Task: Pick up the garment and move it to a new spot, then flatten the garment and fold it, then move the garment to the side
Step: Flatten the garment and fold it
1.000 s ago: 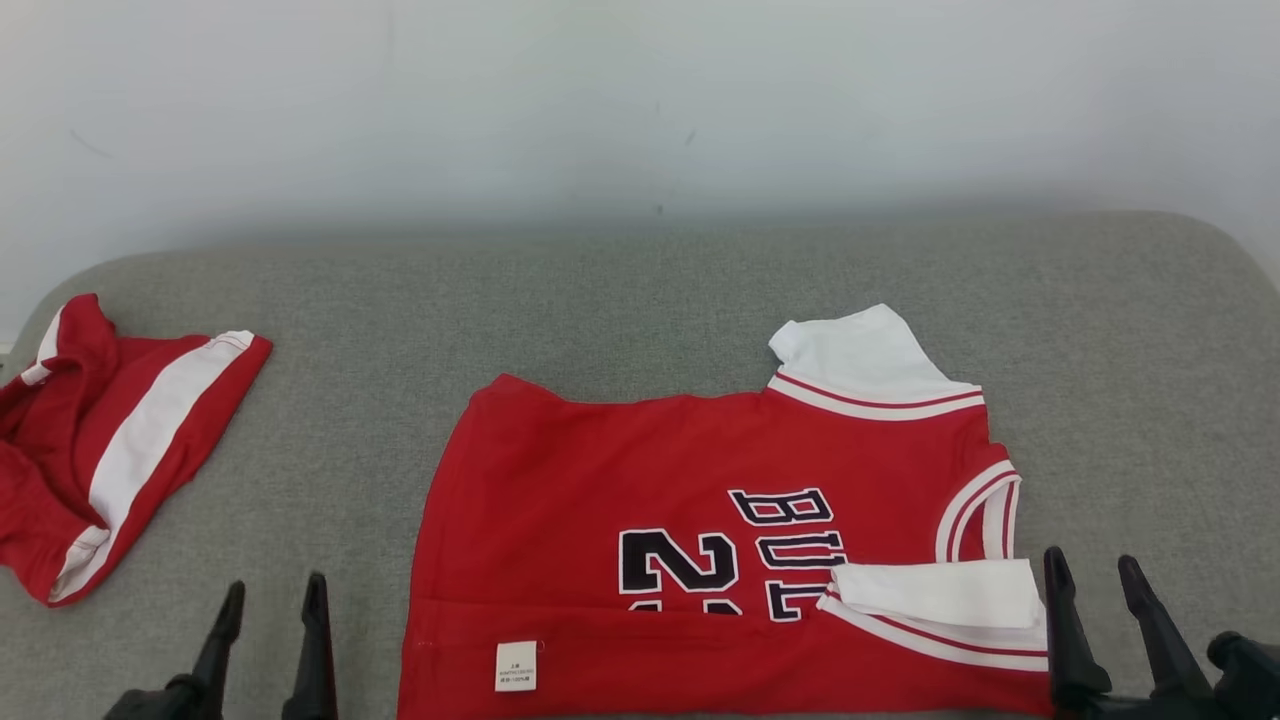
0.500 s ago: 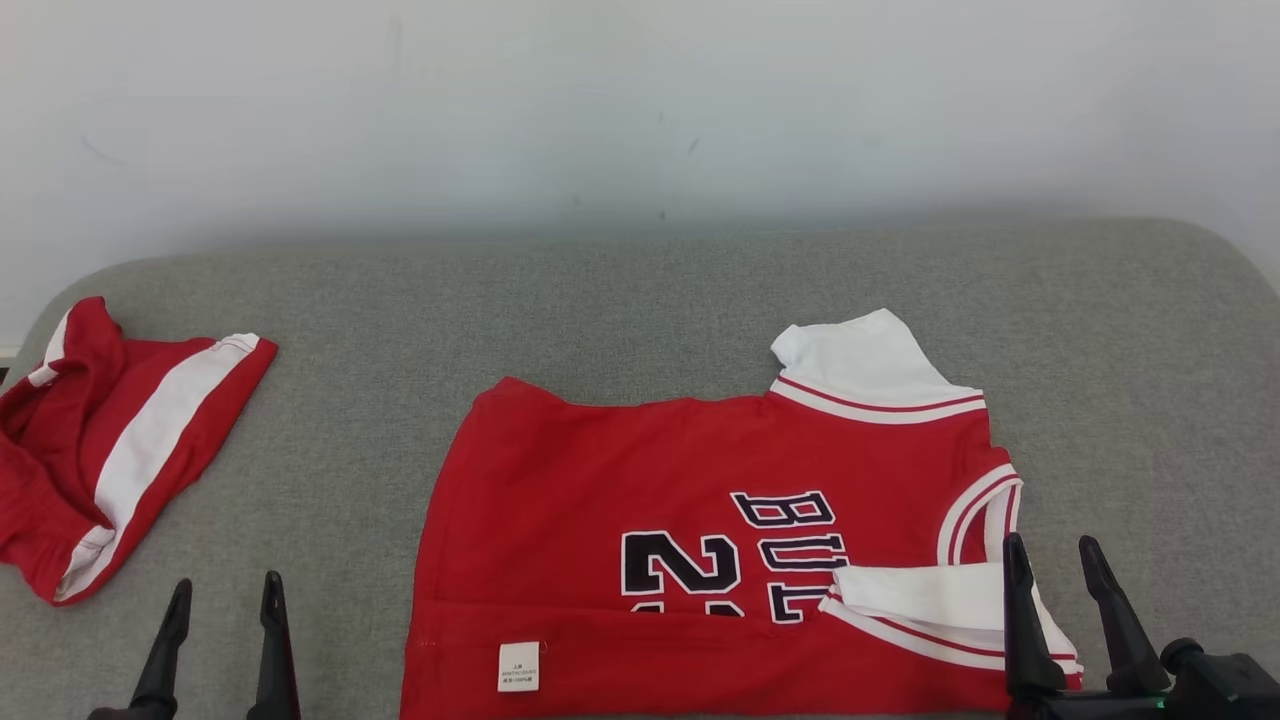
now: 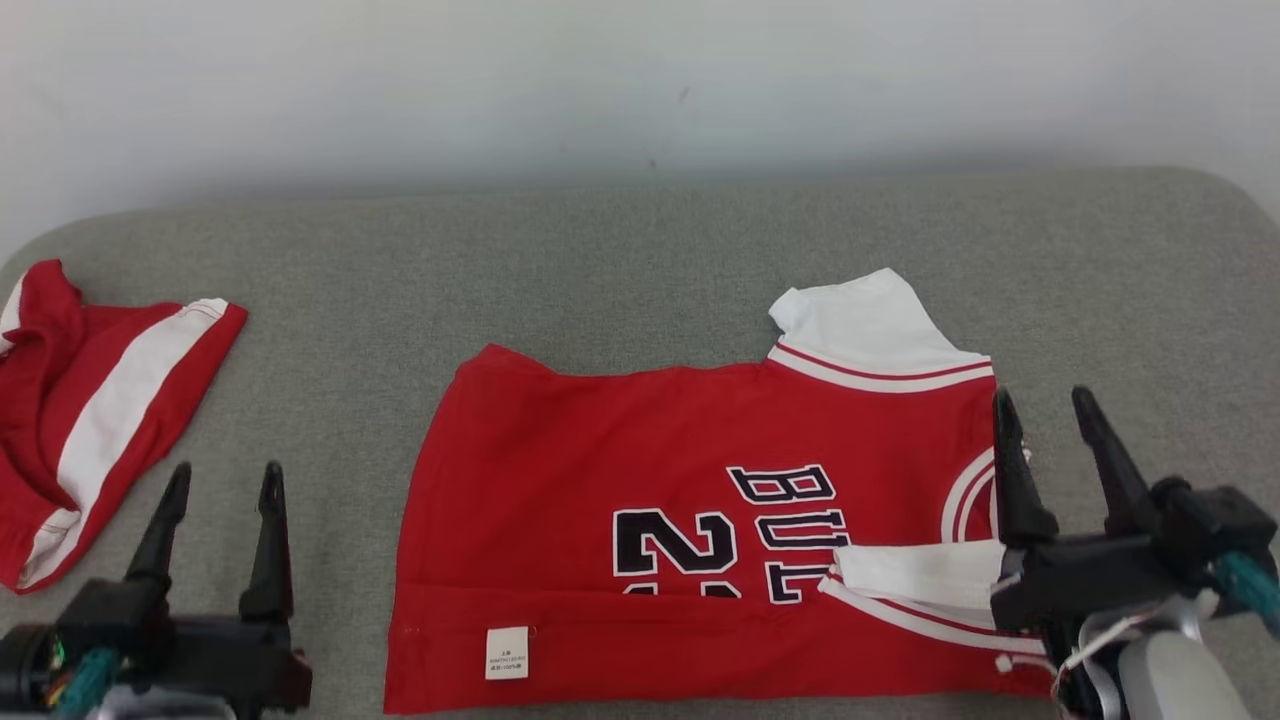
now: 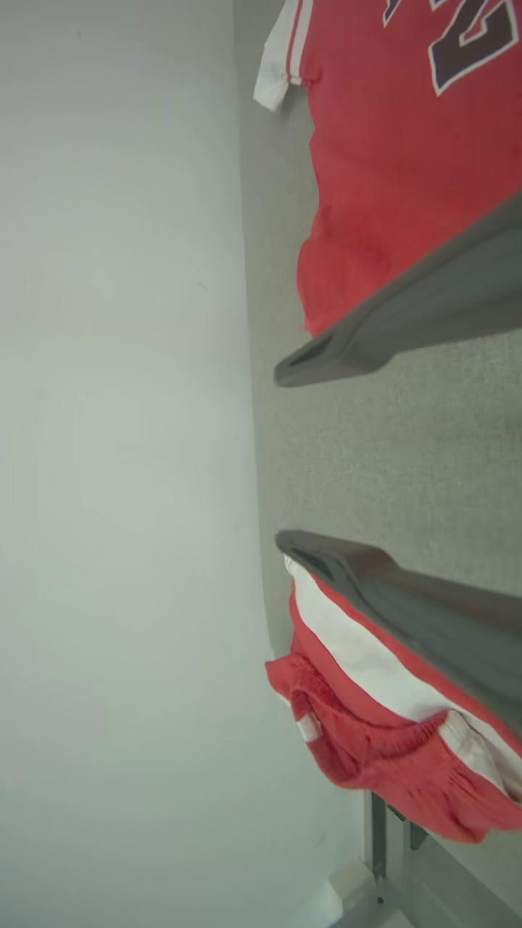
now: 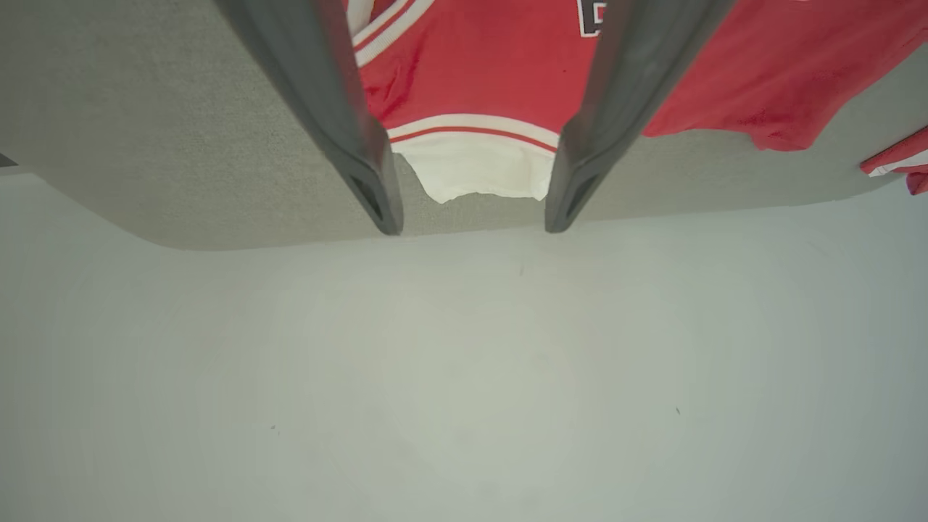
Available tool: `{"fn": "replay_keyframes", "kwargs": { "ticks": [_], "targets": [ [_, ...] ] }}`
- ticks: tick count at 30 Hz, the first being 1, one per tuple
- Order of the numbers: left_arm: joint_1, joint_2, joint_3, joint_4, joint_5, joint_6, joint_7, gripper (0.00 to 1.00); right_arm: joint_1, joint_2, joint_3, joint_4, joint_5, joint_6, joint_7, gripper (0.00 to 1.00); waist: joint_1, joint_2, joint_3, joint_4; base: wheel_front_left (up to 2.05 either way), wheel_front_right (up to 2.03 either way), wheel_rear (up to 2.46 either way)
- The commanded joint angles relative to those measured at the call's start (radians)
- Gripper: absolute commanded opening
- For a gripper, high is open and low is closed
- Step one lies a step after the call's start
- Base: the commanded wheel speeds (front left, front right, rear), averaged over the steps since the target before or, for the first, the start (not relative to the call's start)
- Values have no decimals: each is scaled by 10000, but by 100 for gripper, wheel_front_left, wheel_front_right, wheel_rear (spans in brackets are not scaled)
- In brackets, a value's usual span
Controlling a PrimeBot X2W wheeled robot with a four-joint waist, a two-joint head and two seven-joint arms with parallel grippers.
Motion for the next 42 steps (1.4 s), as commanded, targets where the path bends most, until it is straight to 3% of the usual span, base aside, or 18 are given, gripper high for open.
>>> {"fn": "replay_keyframes", "kwargs": {
  "ticks": [1, 5, 16, 20, 35, 42],
  "targets": [
    [-675, 271, -373, 303, -295, -64, -16, 100, -613, -159, 27, 248, -14, 5, 178, 100, 0, 0, 479, -122, 0, 0, 0],
    [-2159, 1070, -1611, 889, -1359, -44, 365, 100, -1946, -339, 55, 1035, 56, 5, 604, 100, 0, 0, 974, -241, 0, 0, 0],
    [-5310, 3538, -4794, 1731, -5531, -46, 2310, 100, -5267, -480, 449, 4062, -91, 5, 1435, 100, 0, 0, 2374, -756, 0, 0, 0],
    [-6081, 4025, -5779, 1938, -6492, -47, 2897, 100, -6231, -420, 689, 5214, -115, 5, 1653, 100, 0, 0, 2709, -877, 0, 0, 0],
    [-8233, 4478, -8862, 2636, -8070, -46, 4095, 100, -8764, -101, 1437, 8398, -46, 5, 1770, 100, 0, 0, 3309, -859, 0, 0, 0],
    [-8662, 4601, -9790, 2439, -8911, -46, 4443, 100, -9396, -139, 1719, 9575, -16, 5, 1769, 100, 0, 0, 3364, -660, 0, 0, 0]
  ]
}}
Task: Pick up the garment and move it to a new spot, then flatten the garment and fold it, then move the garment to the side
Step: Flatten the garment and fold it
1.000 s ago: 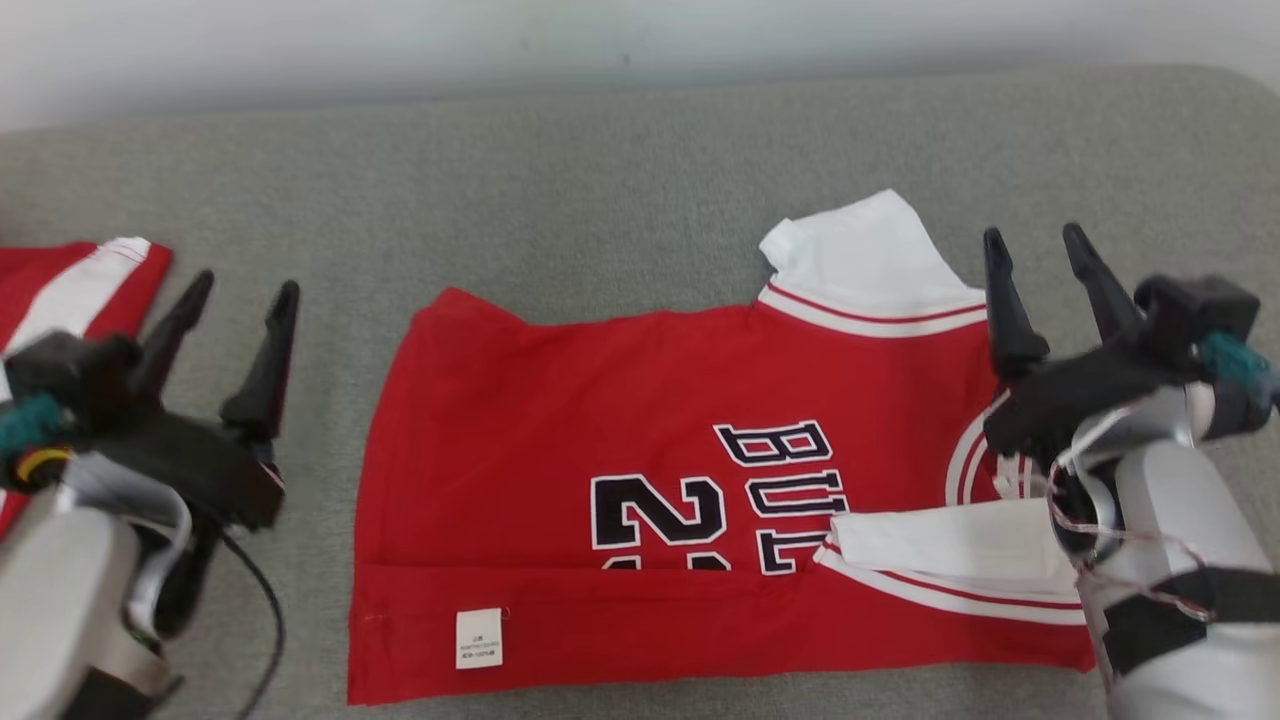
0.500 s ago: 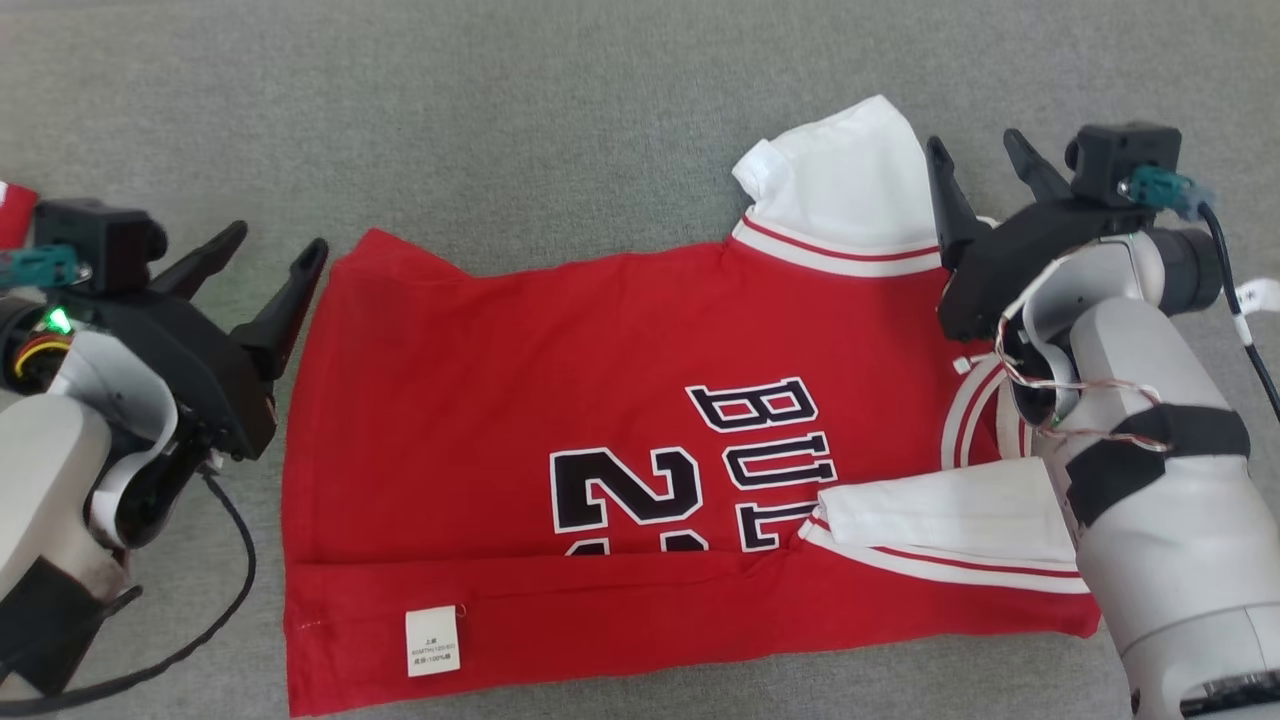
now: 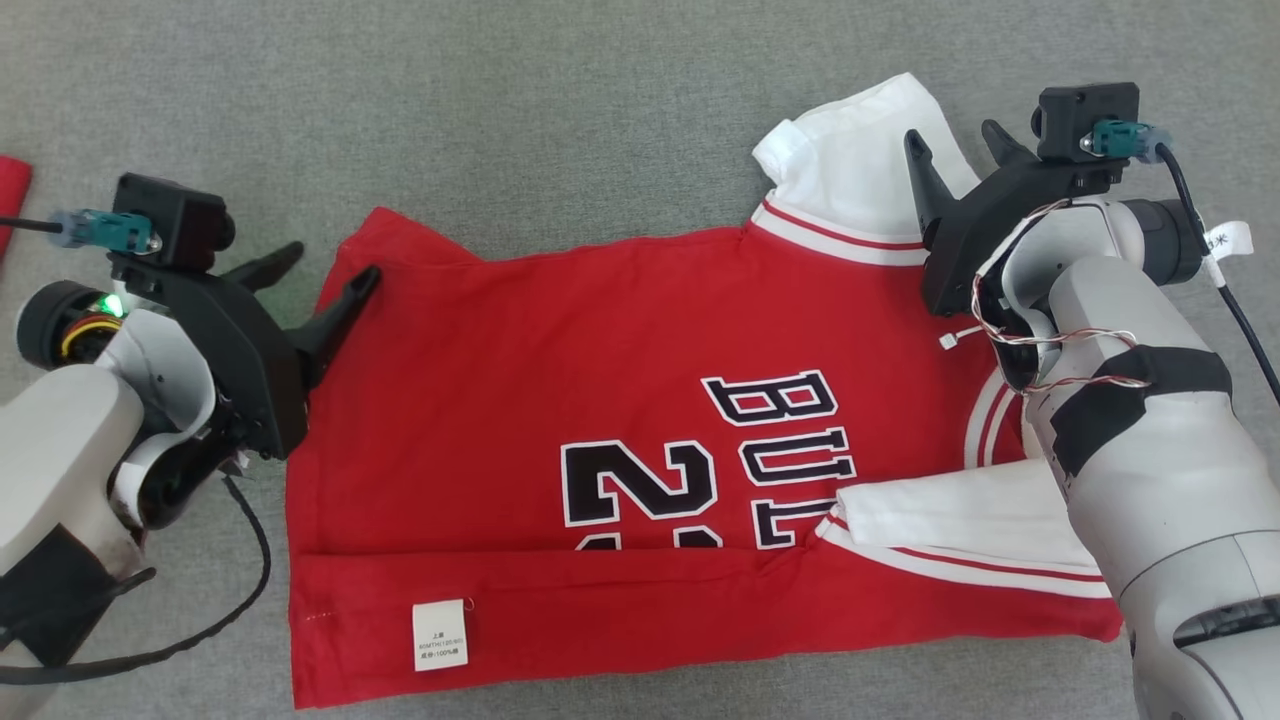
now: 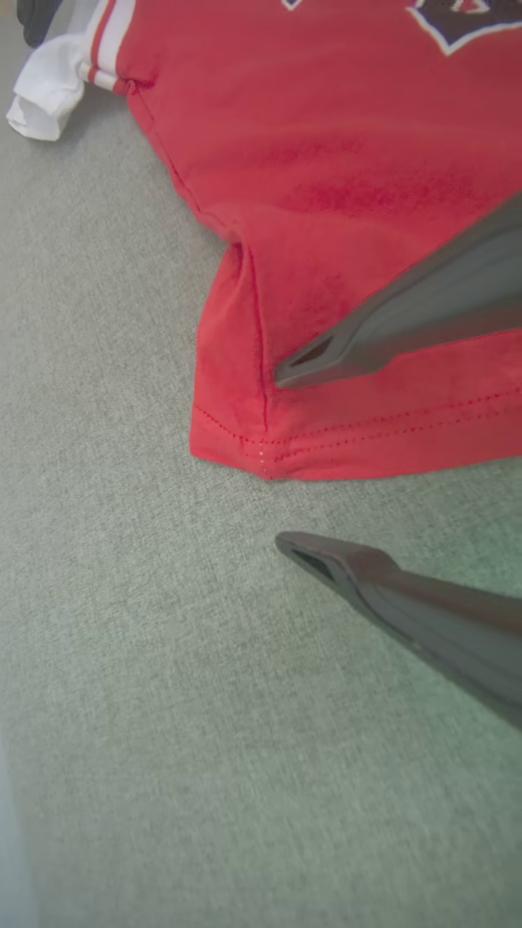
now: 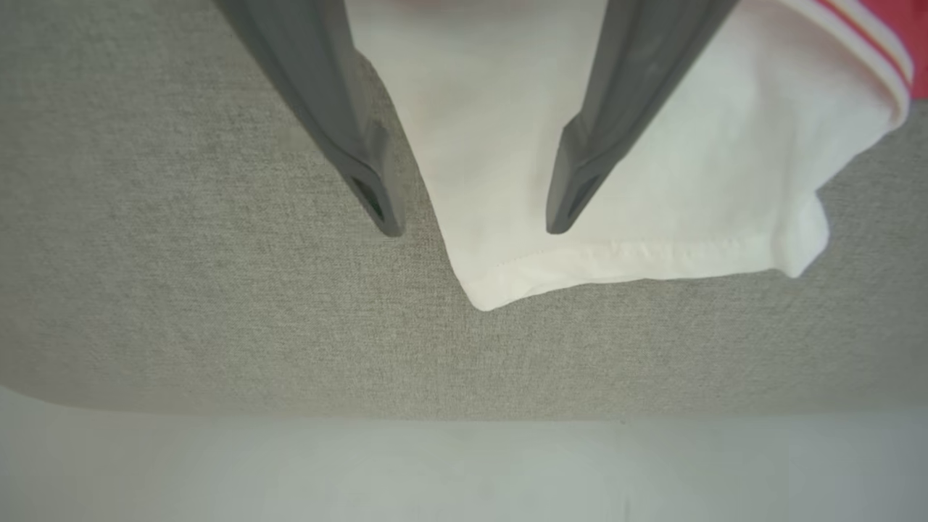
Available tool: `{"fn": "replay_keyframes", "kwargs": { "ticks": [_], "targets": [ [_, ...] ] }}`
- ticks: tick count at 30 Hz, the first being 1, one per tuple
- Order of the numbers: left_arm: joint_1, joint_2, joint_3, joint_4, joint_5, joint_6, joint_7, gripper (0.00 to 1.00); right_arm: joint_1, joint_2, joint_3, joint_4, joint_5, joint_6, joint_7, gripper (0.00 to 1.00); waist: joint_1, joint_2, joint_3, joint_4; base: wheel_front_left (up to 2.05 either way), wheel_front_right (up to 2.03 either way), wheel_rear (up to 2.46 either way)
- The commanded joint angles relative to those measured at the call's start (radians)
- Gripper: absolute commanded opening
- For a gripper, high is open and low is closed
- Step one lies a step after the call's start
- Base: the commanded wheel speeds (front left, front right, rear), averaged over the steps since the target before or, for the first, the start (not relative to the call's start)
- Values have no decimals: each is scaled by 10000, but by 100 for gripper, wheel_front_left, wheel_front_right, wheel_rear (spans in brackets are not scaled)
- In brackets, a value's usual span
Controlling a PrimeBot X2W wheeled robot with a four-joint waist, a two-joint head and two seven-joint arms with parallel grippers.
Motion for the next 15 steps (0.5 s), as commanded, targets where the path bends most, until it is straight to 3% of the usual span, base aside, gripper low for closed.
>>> {"fn": "replay_keyframes", "kwargs": {
  "ticks": [1, 15],
  "targets": [
    [-136, 18, -120, -43, -163, 21, 31, 100, -146, -15, 57, 163, -20, 5, 19, 100, 0, -1, 52, 62, 0, 0, 0],
    [-1032, -291, -1354, 486, -840, 22, 85, 100, -1378, -172, 299, 1413, -858, 5, 335, 100, 0, -1, 624, 277, 0, 0, 0]
  ]
}}
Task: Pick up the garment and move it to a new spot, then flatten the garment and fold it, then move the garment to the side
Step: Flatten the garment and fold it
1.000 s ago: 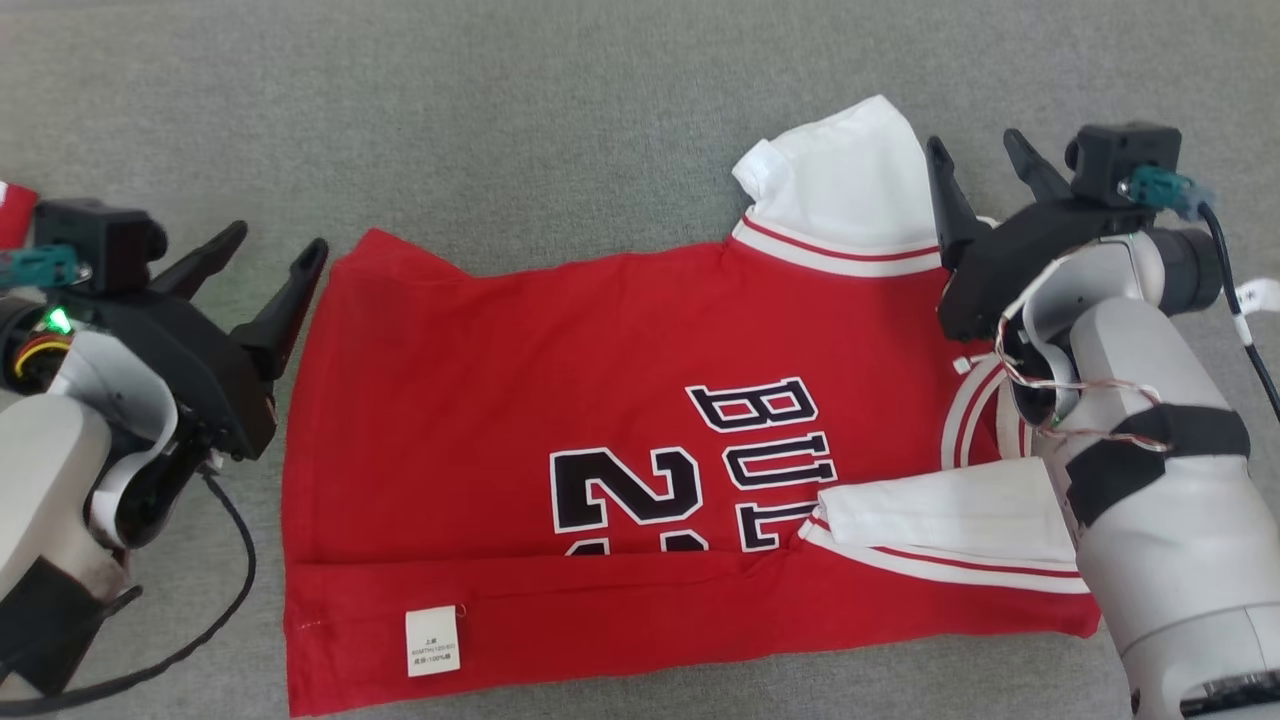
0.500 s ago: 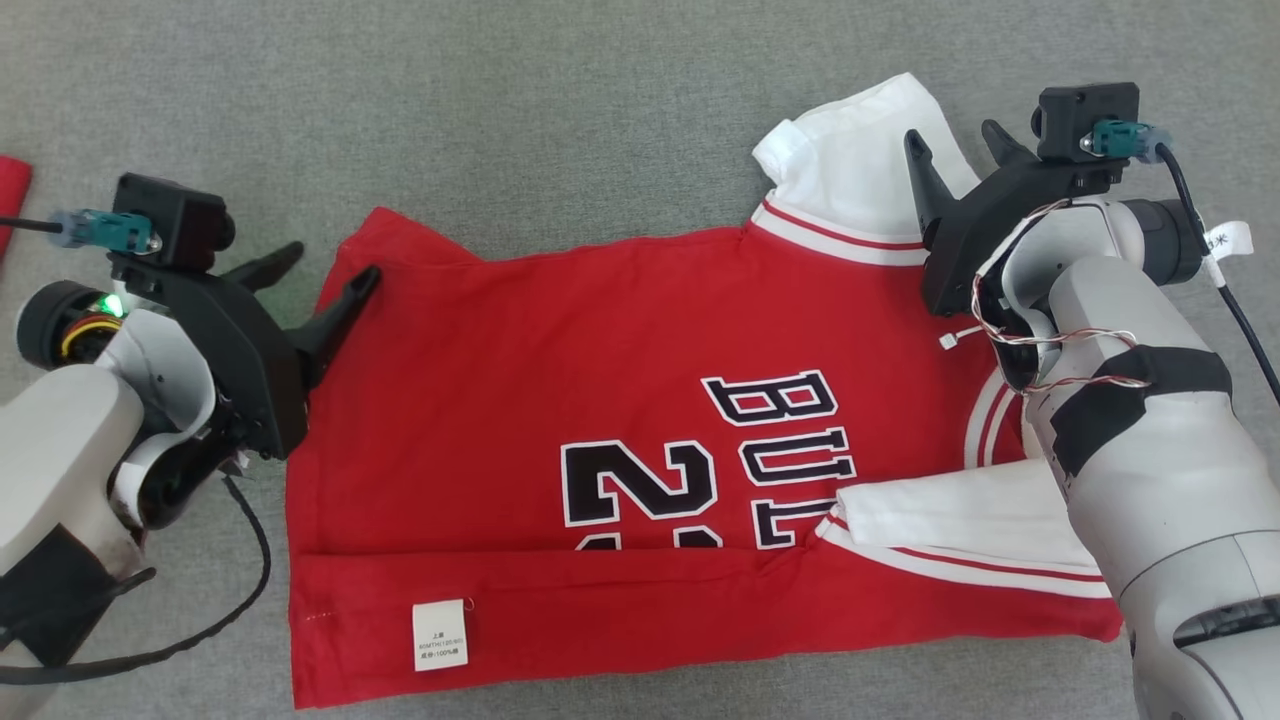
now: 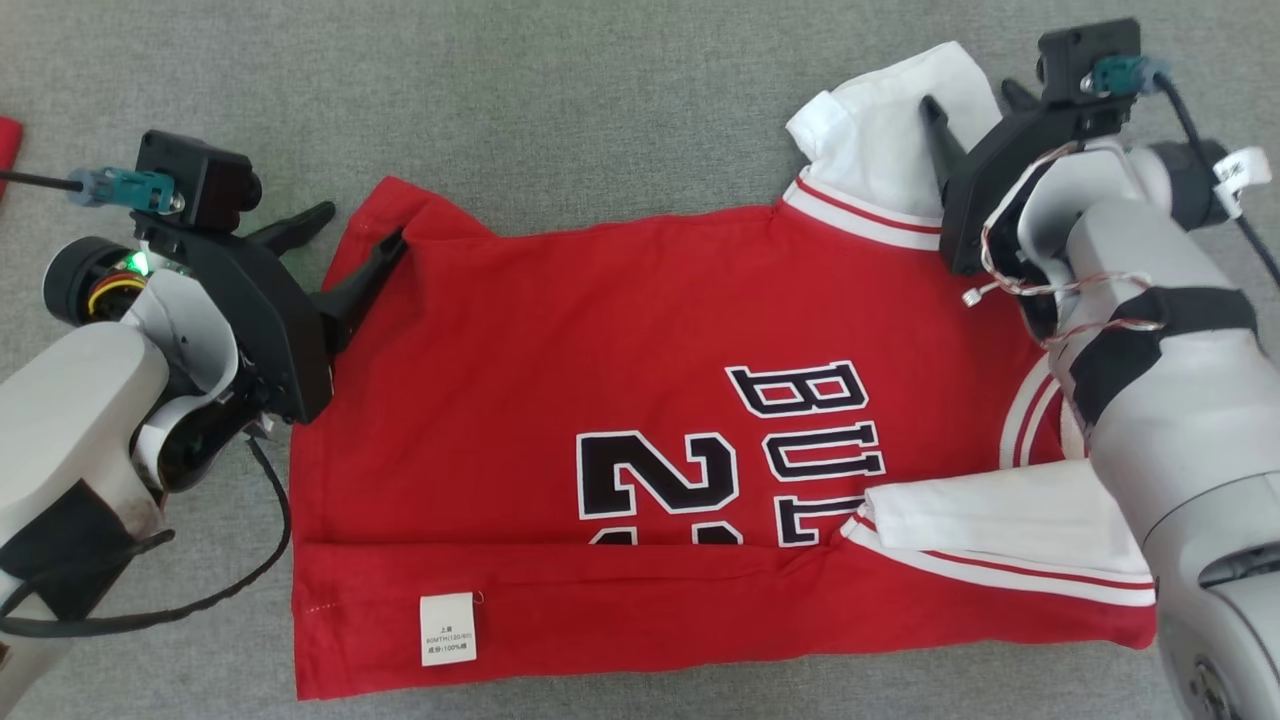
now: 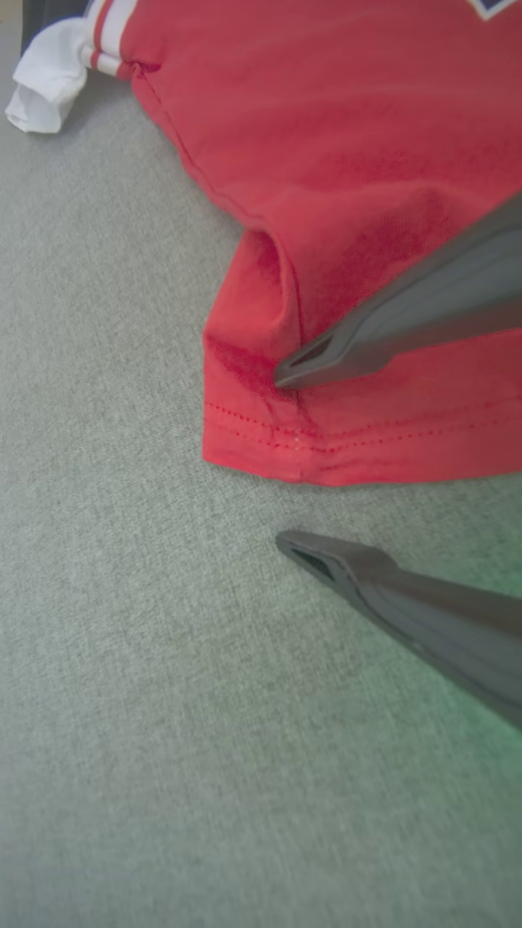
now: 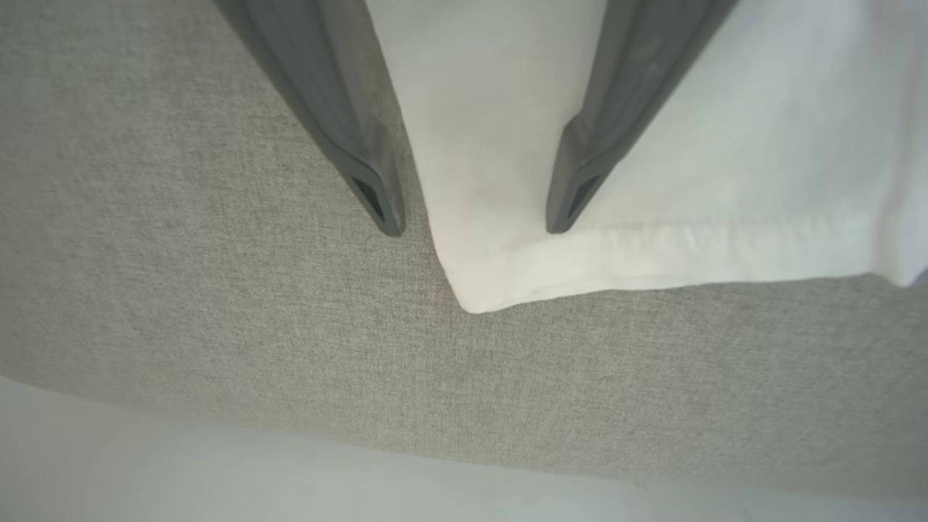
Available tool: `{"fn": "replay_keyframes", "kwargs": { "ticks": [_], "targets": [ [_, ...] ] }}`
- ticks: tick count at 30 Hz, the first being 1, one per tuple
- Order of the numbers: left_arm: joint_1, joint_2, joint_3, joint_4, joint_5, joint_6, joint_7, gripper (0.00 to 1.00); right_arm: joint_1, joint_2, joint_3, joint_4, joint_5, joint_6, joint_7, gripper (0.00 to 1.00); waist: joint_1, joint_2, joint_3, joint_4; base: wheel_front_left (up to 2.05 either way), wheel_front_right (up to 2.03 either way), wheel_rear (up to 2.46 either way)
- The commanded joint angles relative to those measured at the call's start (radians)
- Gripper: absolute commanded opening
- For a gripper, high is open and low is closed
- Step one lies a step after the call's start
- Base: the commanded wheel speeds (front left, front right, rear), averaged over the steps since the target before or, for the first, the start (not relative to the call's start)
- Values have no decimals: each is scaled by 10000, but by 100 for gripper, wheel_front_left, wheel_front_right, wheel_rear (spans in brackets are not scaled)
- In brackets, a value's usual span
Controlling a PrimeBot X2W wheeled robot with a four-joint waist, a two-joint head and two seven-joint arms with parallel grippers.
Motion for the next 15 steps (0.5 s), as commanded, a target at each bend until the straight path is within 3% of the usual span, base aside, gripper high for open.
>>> {"fn": "replay_keyframes", "kwargs": {
  "ticks": [1, 5, 6, 7, 8, 9, 15],
  "targets": [
    [-2, -64, -166, 98, -85, 24, 76, 100, -154, -80, -14, 74, -172, 5, 63, 100, 0, -1, 92, 61, 0, 0, 0],
    [-128, -73, -397, 137, -504, 25, 200, 100, -476, -183, -151, 190, -534, 5, 433, 100, 0, -1, 242, 155, 0, 0, 0],
    [-136, -63, -456, 145, -580, 25, 243, 91, -521, -158, -198, 219, -623, 5, 618, 100, 0, -1, 272, 168, 0, 0, 0],
    [-150, -51, -528, 139, -604, 25, 259, 45, -568, -127, -252, 240, -707, 5, 747, 43, 0, -1, 291, 176, 0, 0, 0],
    [-150, -56, -602, 125, -665, 24, 266, 25, -640, -102, -305, 253, -792, 5, 822, 0, 0, -1, 305, 177, 0, 0, 0],
    [-151, -51, -677, 106, -734, 18, 259, 0, -698, -67, -366, 264, -839, 5, 879, 0, 0, -1, 304, 170, 0, 0, 0],
    [-236, -13, -766, 176, -941, 16, -93, 0, -799, -1, -701, 260, -1130, 5, 657, 0, 0, -1, 96, 73, 0, 0, 0]
  ]
}}
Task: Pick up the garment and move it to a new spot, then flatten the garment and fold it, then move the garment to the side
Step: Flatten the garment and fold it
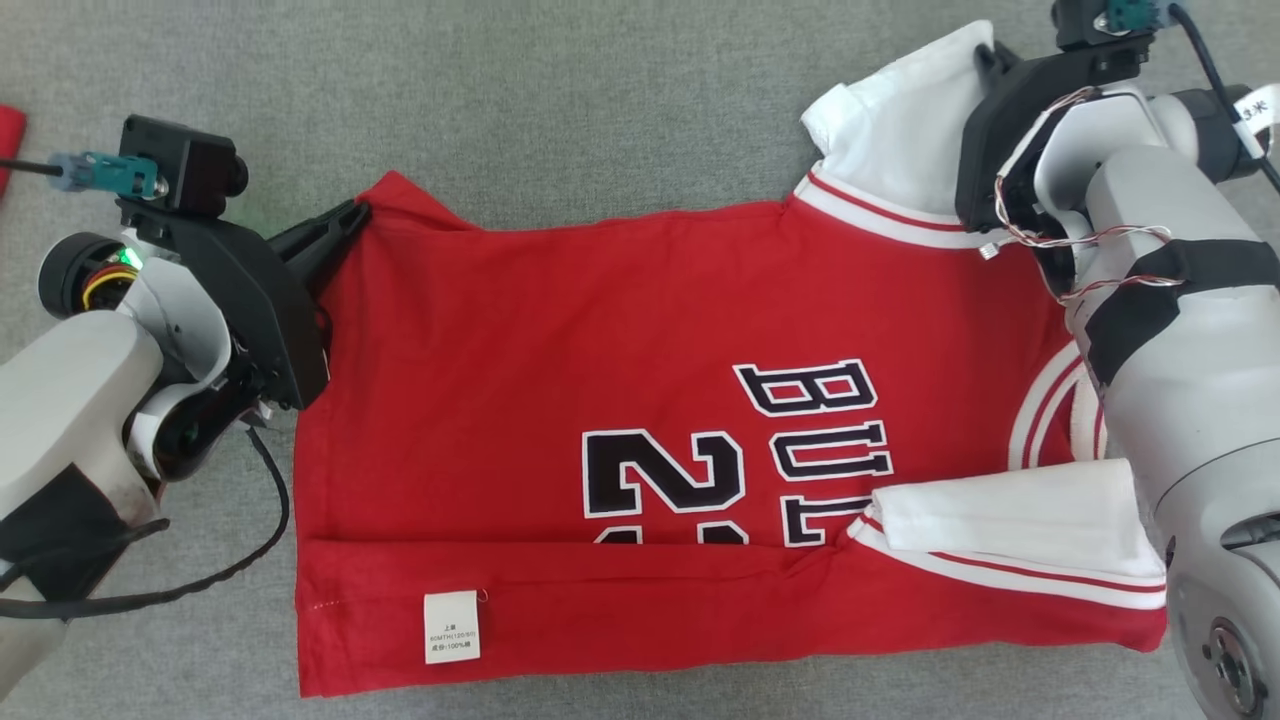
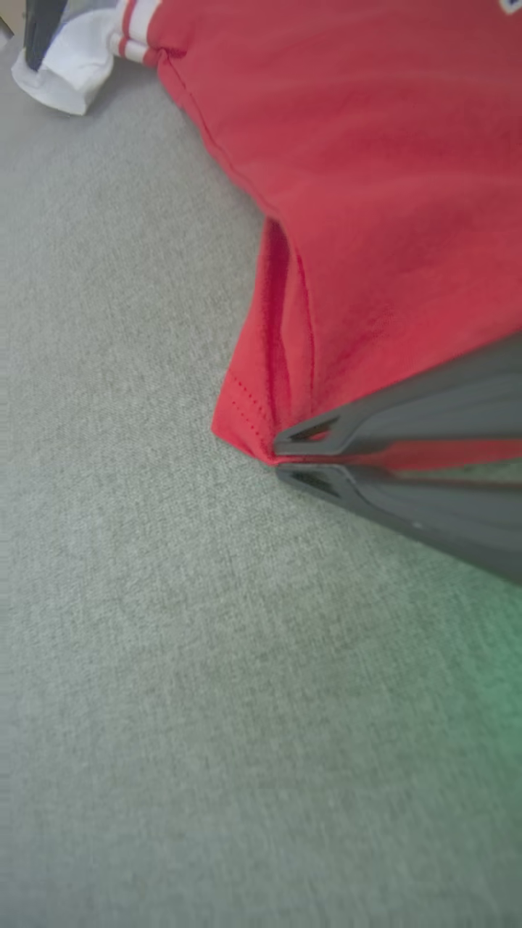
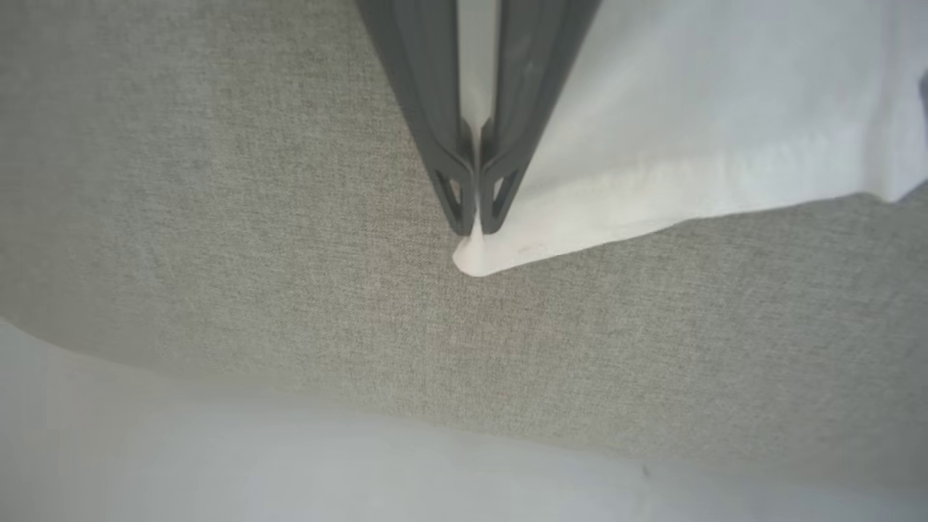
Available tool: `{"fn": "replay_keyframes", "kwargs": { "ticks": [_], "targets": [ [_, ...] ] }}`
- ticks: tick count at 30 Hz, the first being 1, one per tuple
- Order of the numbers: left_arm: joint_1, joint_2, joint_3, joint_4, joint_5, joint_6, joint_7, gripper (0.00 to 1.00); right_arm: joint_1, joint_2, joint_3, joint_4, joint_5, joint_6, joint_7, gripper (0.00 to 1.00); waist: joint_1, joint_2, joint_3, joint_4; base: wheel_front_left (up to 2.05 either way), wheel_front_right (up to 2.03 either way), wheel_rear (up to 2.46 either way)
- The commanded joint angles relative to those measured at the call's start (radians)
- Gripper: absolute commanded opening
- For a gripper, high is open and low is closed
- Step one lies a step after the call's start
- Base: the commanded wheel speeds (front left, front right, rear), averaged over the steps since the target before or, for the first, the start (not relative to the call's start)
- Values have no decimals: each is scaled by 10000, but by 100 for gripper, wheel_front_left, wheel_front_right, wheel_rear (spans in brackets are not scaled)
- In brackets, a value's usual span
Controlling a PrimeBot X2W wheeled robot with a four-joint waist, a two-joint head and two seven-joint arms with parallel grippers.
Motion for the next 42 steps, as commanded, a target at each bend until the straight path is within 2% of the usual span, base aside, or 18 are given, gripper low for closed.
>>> {"fn": "replay_keyframes", "kwargs": {
  "ticks": [1, 11, 24, 29, 33, 37, 41, 42],
  "targets": [
    [187, -60, -121, 58, -41, 6, -28, 0, -31, -44, -41, 8, -60, 5, -105, 0, -1, -1, -114, -49, 0, 0, 0],
    [369, -143, -35, 513, -267, 11, -1291, 0, 475, -210, -384, -34, -94, 5, -1679, 0, -1, -1, -932, -202, 0, 0, 0],
    [1422, 10, -57, 353, -449, 94, -2449, 0, 2168, -91, 406, -820, 1172, 5, -3292, 0, -1, -1, -2176, -499, 0, 0, 0],
    [2184, -16, 8, 221, -665, 403, -2989, 0, 3683, -470, 808, -2204, 1899, 5, -3463, 0, -1, -1, -2477, -471, 0, 0, 0],
    [2802, -27, 128, 114, -906, 610, -3440, 0, 5320, -871, 923, -4069, 2351, 5, -3465, 0, -1, -1, -2624, -500, 0, 0, 0],
    [3412, -74, 357, -78, -1077, 867, -3881, 0, 6956, -1130, 789, -5827, 2560, 5, -3469, 0, -1, -1, -2718, -535, 0, 0, 0],
    [3884, -143, 578, -288, -1067, 1075, -4095, 0, 7972, -1194, 578, -6810, 2721, 5, -3468, 0, -1, -1, -2727, -514, 0, 0, 0],
    [4218, -193, 795, -462, -1019, 1237, -4186, 0, 8567, -1200, 385, -7380, 2793, 5, -3469, 0, -1, -1, -2726, -471, 0, 0, 0]
  ]
}}
